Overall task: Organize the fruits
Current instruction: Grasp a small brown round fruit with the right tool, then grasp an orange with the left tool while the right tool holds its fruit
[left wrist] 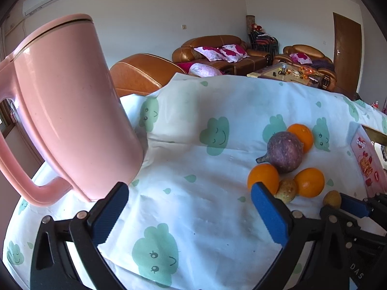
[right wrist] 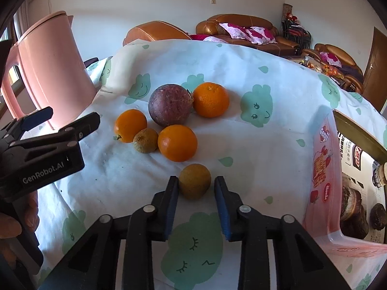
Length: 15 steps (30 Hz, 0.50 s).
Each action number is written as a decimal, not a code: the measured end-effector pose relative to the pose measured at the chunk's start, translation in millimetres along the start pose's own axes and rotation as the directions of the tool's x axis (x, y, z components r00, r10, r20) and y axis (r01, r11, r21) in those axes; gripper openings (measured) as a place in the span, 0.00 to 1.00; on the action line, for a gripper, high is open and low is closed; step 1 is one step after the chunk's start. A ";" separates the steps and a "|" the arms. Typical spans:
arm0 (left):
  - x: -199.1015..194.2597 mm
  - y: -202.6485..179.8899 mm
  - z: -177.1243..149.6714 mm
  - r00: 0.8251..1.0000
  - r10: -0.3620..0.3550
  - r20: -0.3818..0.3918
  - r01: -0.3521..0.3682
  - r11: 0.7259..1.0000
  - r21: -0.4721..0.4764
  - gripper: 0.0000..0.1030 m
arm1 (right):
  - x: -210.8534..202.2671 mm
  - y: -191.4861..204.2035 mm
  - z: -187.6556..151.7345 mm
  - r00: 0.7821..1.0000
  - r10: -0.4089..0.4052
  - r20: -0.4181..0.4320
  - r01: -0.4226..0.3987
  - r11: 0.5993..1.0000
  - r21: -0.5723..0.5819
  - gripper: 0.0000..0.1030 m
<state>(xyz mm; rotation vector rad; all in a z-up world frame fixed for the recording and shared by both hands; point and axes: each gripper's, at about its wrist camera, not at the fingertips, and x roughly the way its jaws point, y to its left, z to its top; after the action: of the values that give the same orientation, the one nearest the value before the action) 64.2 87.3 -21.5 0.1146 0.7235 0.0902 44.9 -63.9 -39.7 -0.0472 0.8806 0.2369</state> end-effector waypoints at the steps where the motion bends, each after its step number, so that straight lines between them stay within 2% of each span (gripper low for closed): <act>1: 0.3 -2.3 -0.5 1.000 -0.005 0.000 0.005 1.000 0.010 1.00 | -1.7 -0.1 -0.8 1.000 0.001 0.007 -0.001 1.000 0.002 0.28; 5: -1.6 -9.9 -1.2 0.998 -0.057 0.011 0.057 0.998 0.031 1.00 | -17.1 0.4 -5.8 0.998 -0.011 0.064 0.011 1.000 -0.005 0.28; 10: 2.6 -8.8 5.8 0.983 -0.182 0.020 0.183 0.982 -0.051 0.97 | -42.2 -2.6 -18.4 0.993 0.004 0.115 -0.003 1.000 -0.013 0.28; 15: 25.1 -26.0 12.6 0.974 -0.215 -0.068 0.213 0.977 -0.027 0.80 | -63.9 -12.4 -22.8 0.982 0.026 0.189 -0.024 1.000 -0.011 0.28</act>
<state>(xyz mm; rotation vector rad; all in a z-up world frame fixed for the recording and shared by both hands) 92.4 63.8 -32.1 0.0138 0.8014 -0.1053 -8.7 -91.0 -5.8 -0.0210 0.6909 0.2641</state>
